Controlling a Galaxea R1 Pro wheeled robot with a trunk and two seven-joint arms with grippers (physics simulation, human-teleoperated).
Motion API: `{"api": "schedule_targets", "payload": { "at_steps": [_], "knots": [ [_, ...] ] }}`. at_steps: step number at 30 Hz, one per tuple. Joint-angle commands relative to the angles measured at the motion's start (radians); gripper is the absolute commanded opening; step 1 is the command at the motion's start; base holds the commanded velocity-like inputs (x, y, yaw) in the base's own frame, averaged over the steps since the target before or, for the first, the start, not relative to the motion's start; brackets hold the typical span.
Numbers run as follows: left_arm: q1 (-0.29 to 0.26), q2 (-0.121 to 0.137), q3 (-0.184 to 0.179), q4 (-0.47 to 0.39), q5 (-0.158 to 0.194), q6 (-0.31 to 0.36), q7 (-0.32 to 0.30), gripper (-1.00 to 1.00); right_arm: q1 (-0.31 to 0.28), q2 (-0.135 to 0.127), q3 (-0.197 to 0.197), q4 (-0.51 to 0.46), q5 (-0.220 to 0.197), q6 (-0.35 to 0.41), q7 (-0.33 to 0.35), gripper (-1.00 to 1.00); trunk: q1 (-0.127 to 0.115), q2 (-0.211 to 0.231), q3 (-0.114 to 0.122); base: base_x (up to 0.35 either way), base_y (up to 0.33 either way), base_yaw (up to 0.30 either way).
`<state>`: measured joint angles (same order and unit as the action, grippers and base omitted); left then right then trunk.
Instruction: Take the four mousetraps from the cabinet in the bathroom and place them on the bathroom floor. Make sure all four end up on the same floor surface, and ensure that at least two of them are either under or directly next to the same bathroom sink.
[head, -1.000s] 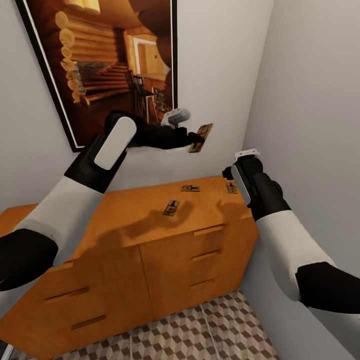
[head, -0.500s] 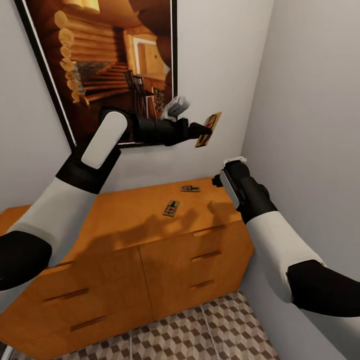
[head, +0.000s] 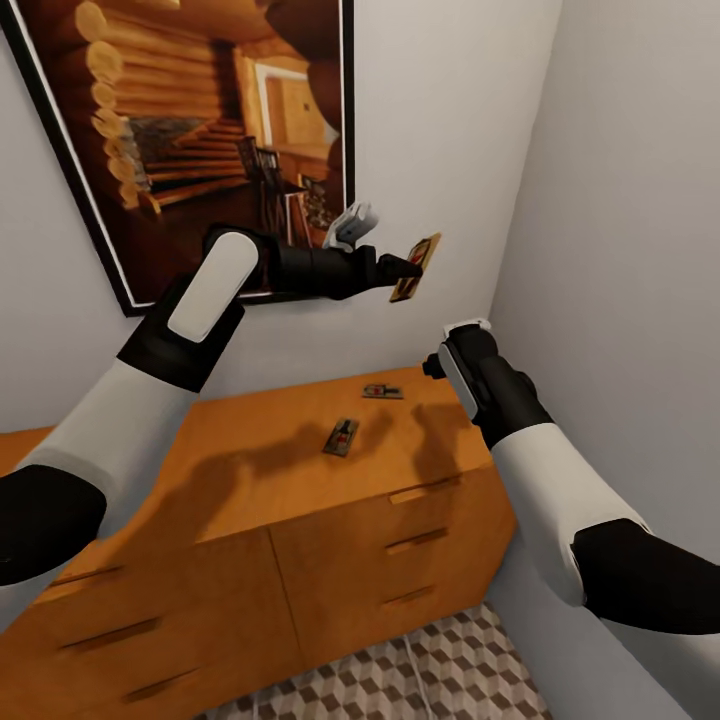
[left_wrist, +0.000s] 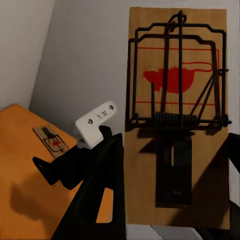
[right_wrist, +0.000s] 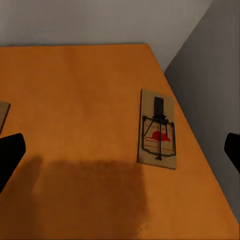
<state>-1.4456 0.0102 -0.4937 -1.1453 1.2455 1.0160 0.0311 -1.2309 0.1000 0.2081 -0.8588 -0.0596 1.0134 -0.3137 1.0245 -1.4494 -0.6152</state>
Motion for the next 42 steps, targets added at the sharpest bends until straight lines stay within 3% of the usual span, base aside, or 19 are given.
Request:
{"api": "schedule_targets", "payload": {
  "at_steps": [1, 14, 16, 21, 26, 38, 42],
  "knots": [
    [-0.001, 0.001, -0.002, 0.000, 0.003, 0.001, 0.005, -1.00, -0.001, 0.000, 0.002, 0.000, -0.006, 0.004, -0.007, 1.00, 0.000, -0.001, -0.001, 0.166, 0.000, 0.000],
    [-0.001, -0.001, -0.002, 0.001, 0.003, 0.000, 0.005, -1.00, -0.001, -0.009, 0.000, 0.035, -0.006, 0.002, 0.005, 1.00, 0.000, -0.001, -0.001, 0.032, 0.000, 0.000],
    [-0.001, -0.002, -0.002, 0.001, 0.003, 0.000, 0.006, -1.00, -0.001, -0.009, -0.001, 0.061, -0.006, 0.000, 0.041, 1.00, 0.000, -0.001, -0.001, 0.115, -0.059, 0.000],
    [0.001, -0.004, -0.002, 0.002, 0.003, 0.000, 0.006, -1.00, -0.001, -0.025, 0.002, 0.114, 0.002, 0.000, 0.265, 1.00, 0.000, -0.001, -0.001, 0.185, -0.125, 0.000],
    [0.020, -0.005, -0.004, 0.001, 0.002, -0.001, 0.006, -1.00, -0.001, -0.064, 0.005, 0.124, 0.004, 0.000, 0.352, 1.00, 0.000, -0.001, -0.001, 0.052, -0.036, 0.000],
    [0.030, -0.005, -0.005, -0.001, 0.001, -0.001, 0.006, -1.00, -0.001, -0.080, 0.004, 0.117, 0.004, -0.001, 0.370, 1.00, 0.000, -0.001, -0.001, 0.006, -0.005, 0.000],
    [0.030, -0.006, -0.006, 0.000, 0.000, -0.001, 0.006, -1.00, -0.001, -0.096, 0.000, 0.113, 0.003, -0.001, 0.371, 1.00, 0.000, -0.001, -0.001, 0.036, -0.042, 0.000]
  ]
}}
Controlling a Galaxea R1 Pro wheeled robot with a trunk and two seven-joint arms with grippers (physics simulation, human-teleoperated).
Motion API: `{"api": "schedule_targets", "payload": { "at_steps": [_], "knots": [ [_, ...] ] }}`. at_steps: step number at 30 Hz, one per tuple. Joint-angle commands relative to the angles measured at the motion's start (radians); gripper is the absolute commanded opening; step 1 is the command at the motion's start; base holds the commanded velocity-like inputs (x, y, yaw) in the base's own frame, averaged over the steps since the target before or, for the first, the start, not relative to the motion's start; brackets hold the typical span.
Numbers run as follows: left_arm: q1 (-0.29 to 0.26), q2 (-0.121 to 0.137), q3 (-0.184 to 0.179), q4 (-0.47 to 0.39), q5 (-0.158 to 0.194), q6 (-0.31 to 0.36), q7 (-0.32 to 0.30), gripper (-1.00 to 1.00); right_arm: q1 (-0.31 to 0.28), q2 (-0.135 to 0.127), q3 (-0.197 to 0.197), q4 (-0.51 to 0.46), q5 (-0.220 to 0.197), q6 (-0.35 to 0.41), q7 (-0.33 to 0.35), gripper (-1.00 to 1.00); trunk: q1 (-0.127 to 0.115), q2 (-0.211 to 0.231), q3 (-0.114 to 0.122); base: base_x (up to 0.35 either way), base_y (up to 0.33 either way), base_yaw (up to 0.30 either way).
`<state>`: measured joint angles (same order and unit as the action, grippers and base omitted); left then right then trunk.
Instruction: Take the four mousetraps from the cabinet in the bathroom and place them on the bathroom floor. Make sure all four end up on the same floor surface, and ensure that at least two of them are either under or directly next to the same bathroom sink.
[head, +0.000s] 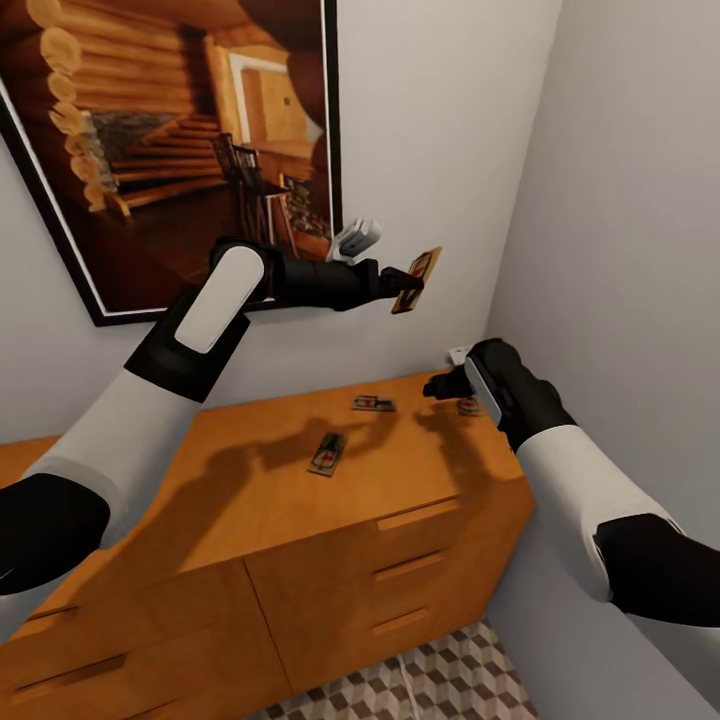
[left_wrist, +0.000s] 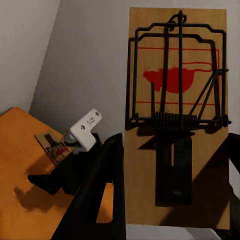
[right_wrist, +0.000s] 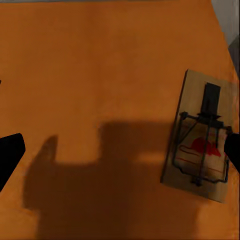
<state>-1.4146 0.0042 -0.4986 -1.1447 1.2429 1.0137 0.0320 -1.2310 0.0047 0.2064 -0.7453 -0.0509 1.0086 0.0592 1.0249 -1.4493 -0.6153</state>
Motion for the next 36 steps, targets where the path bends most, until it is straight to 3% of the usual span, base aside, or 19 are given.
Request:
{"api": "schedule_targets", "payload": {
  "at_steps": [1, 9, 14, 17, 27, 32, 36],
  "knots": [
    [0.000, 0.000, -0.001, 0.000, 0.003, 0.002, 0.005, -1.00, -0.001, -0.005, 0.001, -0.001, -0.007, 0.004, -0.001, 1.00, 0.000, -0.001, -0.001, 0.020, -0.023, 0.000],
    [0.002, 0.000, -0.001, 0.001, 0.003, 0.001, 0.006, -1.00, -0.001, -0.033, -0.023, -0.002, -0.010, 0.005, -0.001, 1.00, 0.000, -0.001, -0.001, 0.101, -0.089, 0.000],
    [0.004, 0.003, -0.001, 0.002, 0.003, 0.000, 0.006, -1.00, -0.001, -0.055, -0.105, -0.001, -0.010, 0.006, -0.002, 1.00, 0.000, -0.001, -0.001, 0.111, -0.099, 0.000],
    [0.007, 0.002, -0.001, 0.001, 0.003, 0.000, 0.006, -1.00, -0.001, -0.060, -0.131, 0.007, -0.009, 0.006, -0.002, 1.00, 0.000, -0.001, -0.001, 0.023, -0.020, 0.000],
    [0.010, 0.002, -0.001, 0.000, 0.002, 0.000, 0.006, -1.00, 0.002, -0.060, -0.139, 0.028, -0.010, 0.004, -0.003, 1.00, 0.000, -0.001, -0.001, 0.003, -0.003, 0.000],
    [0.038, 0.013, -0.008, -0.005, 0.000, -0.005, 0.010, -1.00, 0.014, -0.054, -0.135, 0.057, -0.009, -0.016, -0.001, 1.00, 0.000, -0.001, -0.001, 0.000, 0.000, 0.000],
    [0.061, 0.028, -0.009, -0.015, 0.004, -0.006, 0.007, -1.00, -0.009, -0.058, -0.135, 0.034, -0.012, -0.006, -0.001, 1.00, 0.000, -0.001, -0.001, 0.000, 0.000, 0.000]
  ]
}}
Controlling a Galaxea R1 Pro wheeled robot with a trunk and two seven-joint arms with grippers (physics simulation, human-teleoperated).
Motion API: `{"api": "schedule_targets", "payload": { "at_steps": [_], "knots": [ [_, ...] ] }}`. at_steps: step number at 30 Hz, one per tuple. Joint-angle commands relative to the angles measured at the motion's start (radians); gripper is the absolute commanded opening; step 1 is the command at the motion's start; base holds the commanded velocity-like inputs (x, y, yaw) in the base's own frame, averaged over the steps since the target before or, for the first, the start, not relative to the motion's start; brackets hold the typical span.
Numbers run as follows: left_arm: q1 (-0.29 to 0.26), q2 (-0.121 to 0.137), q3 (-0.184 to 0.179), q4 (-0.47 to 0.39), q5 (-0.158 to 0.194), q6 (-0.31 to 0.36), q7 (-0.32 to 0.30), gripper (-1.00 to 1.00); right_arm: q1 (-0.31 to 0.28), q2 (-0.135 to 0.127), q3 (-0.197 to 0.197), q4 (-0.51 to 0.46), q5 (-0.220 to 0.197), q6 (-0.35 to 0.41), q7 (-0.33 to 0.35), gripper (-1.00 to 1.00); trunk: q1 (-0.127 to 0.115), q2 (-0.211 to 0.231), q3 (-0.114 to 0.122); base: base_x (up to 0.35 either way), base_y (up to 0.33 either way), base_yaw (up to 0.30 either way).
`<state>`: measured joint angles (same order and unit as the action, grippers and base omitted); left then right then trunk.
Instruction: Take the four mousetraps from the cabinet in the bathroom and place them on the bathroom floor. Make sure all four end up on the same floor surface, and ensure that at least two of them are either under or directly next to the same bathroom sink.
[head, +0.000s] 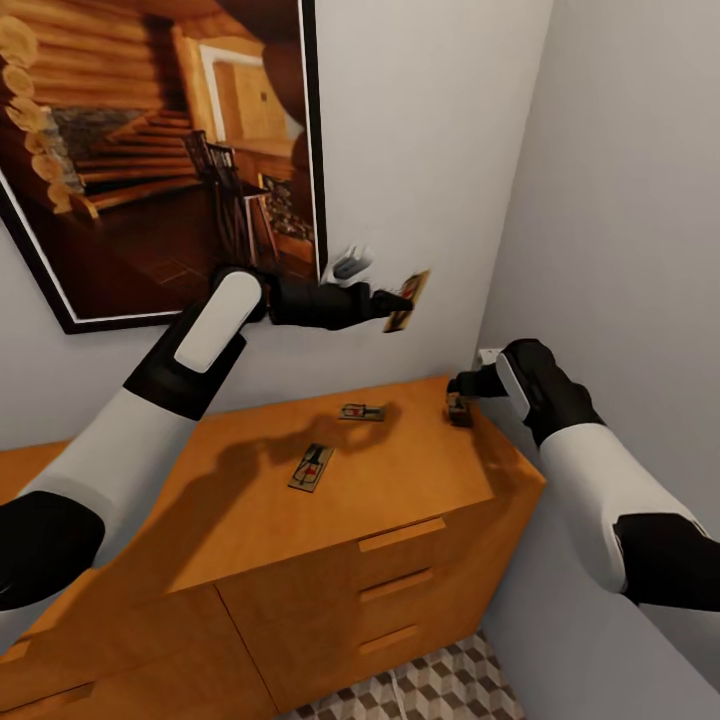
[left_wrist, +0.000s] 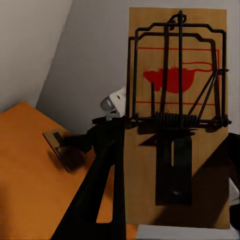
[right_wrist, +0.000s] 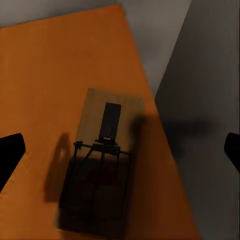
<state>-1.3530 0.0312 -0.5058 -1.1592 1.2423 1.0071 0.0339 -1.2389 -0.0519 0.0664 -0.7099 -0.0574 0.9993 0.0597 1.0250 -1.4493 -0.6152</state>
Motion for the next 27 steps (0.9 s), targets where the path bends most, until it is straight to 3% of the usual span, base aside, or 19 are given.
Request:
{"api": "schedule_targets", "payload": {
  "at_steps": [1, 8, 21, 27],
  "knots": [
    [0.005, 0.007, -0.001, 0.000, 0.005, 0.001, 0.005, -1.00, -0.003, -0.002, 0.005, -0.007, -0.005, 0.005, -0.002, 1.00, 0.000, -0.001, -0.001, 0.000, 0.000, 0.000],
    [0.044, 0.040, 0.000, 0.004, 0.006, 0.001, 0.004, -1.00, -0.006, -0.001, 0.009, -0.032, -0.006, 0.010, -0.003, 1.00, 0.000, -0.001, -0.001, 0.000, 0.000, 0.000],
    [0.117, 0.044, 0.000, 0.003, 0.006, 0.001, 0.004, -1.00, -0.006, 0.018, 0.009, -0.023, -0.009, 0.010, -0.003, 1.00, 0.000, -0.001, -0.001, 0.000, 0.000, 0.000],
    [0.118, 0.043, 0.000, 0.003, 0.006, 0.001, 0.004, -1.00, -0.002, 0.035, 0.009, -0.021, -0.010, 0.010, -0.005, 1.00, 0.000, -0.001, -0.001, 0.000, 0.000, 0.000]
  ]
}}
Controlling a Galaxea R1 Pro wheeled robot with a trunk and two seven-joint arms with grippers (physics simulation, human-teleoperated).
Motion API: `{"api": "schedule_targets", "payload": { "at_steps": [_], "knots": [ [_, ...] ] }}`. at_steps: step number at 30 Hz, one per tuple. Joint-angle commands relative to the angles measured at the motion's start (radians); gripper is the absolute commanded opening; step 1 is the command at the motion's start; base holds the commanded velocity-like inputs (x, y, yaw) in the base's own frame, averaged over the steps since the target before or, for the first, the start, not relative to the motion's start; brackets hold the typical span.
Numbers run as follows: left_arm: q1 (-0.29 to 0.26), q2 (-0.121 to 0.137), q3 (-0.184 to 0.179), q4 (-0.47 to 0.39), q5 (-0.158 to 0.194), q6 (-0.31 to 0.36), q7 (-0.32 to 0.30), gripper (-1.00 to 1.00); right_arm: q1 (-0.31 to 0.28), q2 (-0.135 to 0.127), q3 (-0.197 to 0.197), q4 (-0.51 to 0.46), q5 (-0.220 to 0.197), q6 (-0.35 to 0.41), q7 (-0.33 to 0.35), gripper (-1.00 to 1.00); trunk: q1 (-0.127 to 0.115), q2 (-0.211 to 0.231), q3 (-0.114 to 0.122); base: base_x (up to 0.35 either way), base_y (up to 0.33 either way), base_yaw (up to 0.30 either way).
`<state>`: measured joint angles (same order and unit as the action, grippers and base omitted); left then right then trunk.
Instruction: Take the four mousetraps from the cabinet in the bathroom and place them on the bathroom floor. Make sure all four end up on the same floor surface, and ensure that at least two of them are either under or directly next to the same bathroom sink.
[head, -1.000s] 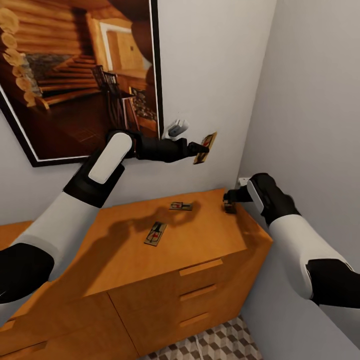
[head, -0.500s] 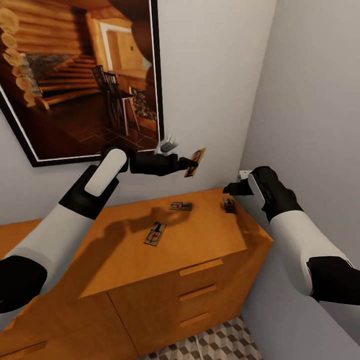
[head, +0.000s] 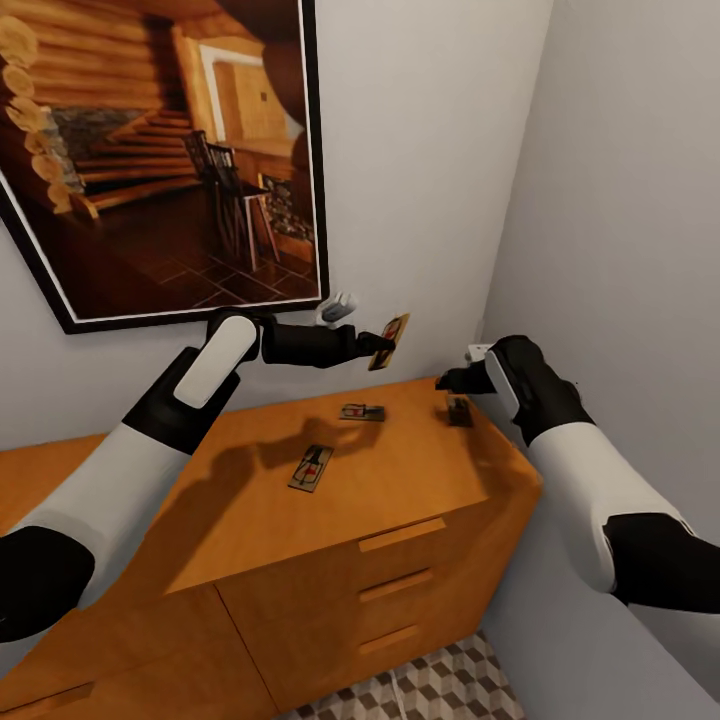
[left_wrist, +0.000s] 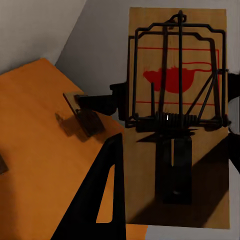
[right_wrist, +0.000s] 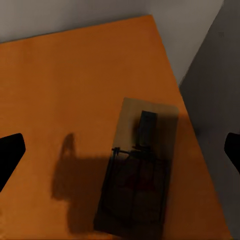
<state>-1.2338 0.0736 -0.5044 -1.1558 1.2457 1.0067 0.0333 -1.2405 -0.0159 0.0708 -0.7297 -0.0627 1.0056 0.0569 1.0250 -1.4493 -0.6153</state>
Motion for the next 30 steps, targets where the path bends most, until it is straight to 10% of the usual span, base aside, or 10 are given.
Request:
{"api": "schedule_targets", "payload": {
  "at_steps": [1, 30],
  "knots": [
    [-0.001, 0.001, -0.002, -0.001, 0.003, 0.001, 0.005, -1.00, 0.000, 0.003, 0.005, 0.000, -0.005, 0.004, -0.002, 1.00, 0.000, -0.001, -0.001, 0.000, 0.000, 0.000],
    [-0.001, -0.001, -0.002, -0.002, 0.003, 0.001, 0.005, -1.00, 0.011, 0.019, 0.001, 0.141, -0.005, -0.001, -0.006, 1.00, 0.000, -0.001, -0.001, 0.000, 0.000, 0.000]
  ]
}}
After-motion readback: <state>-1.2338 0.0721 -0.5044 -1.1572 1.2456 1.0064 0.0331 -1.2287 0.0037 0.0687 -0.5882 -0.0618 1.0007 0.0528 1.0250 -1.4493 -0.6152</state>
